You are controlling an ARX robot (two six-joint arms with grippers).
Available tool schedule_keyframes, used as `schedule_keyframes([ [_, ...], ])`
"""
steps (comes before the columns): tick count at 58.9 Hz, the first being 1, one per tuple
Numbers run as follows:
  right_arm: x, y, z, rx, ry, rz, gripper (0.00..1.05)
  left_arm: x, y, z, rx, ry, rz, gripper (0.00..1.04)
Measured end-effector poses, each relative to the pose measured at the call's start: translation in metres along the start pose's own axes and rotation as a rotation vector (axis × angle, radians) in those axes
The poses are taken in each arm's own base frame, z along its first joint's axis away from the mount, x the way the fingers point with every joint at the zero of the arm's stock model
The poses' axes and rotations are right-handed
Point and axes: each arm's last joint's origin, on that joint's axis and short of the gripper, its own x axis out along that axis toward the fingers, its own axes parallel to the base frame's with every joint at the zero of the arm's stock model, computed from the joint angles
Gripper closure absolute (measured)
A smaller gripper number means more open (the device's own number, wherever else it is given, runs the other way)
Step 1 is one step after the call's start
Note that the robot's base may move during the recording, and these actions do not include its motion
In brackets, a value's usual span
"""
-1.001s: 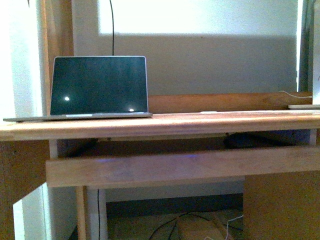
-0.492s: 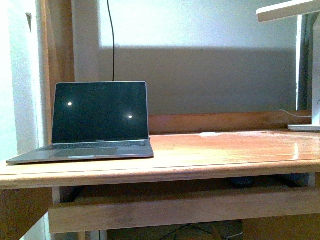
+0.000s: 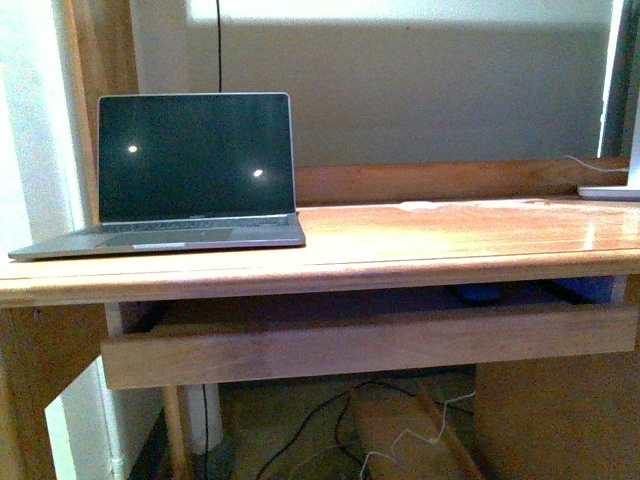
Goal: Place mouse
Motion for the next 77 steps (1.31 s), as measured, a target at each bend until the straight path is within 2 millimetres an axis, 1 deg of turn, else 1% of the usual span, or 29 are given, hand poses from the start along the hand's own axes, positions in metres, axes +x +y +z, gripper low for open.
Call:
schedule_keyframes([
  [2,0.000,0.000,0.000,0.000,0.000,0.000,0.07,0.013,0.000,-0.002,0.112,-0.041,-0.005,0.08],
  [3,0.000,0.000,0.000,0.000,0.000,0.000,0.07,0.017,0.000,-0.002,0.125,-0.047,-0.005,0.08],
  [5,0.000,0.000,0.000,0.000,0.000,0.000,0.07,0.029,-0.002,-0.004,0.223,-0.071,-0.002,0.08],
  [6,0.000,0.000,0.000,0.000,0.000,0.000,0.07,0.038,-0.003,-0.005,0.300,-0.096,-0.001,0.08],
  [8,0.000,0.000,0.000,0.000,0.000,0.000,0.07,0.052,-0.005,-0.008,0.387,-0.125,-0.003,0.08],
  [16,0.000,0.000,0.000,0.000,0.000,0.000,0.07,0.079,-0.013,-0.013,0.549,-0.188,-0.018,0.08],
  [18,0.000,0.000,0.000,0.000,0.000,0.000,0.07,0.088,-0.015,-0.014,0.596,-0.215,-0.021,0.08],
  [28,0.000,0.000,0.000,0.000,0.000,0.000,0.07,0.119,-0.012,-0.016,0.707,-0.281,0.003,0.08],
  [39,0.000,0.000,0.000,0.000,0.000,0.000,0.07,0.146,-0.008,-0.019,0.766,-0.301,0.013,0.08],
  [41,0.000,0.000,0.000,0.000,0.000,0.000,0.07,0.158,-0.011,-0.024,0.787,-0.301,0.010,0.08],
  [43,0.000,0.000,0.000,0.000,0.000,0.000,0.07,0.161,-0.010,-0.028,0.790,-0.303,0.012,0.08],
  [45,0.000,0.000,0.000,0.000,0.000,0.000,0.07,0.171,-0.008,-0.030,0.799,-0.320,0.024,0.08],
  [47,0.000,0.000,0.000,0.000,0.000,0.001,0.07,0.187,-0.006,-0.034,0.834,-0.354,0.039,0.08],
  [51,0.000,0.000,0.000,0.000,0.000,0.000,0.07,0.201,-0.013,-0.046,0.869,-0.371,0.040,0.08],
  [58,0.000,0.000,0.000,0.000,0.000,-0.001,0.07,0.209,-0.013,-0.046,0.891,-0.384,0.046,0.08],
  [68,0.000,0.000,0.000,0.000,0.000,0.001,0.07,0.211,-0.014,-0.046,0.879,-0.387,0.027,0.08],
  [72,0.000,0.000,0.000,0.000,0.000,0.000,0.07,0.208,-0.015,-0.042,0.835,-0.367,-0.023,0.08],
  [77,0.000,0.000,0.000,0.000,0.000,0.000,0.07,0.200,-0.016,-0.031,0.719,-0.290,-0.146,0.08],
])
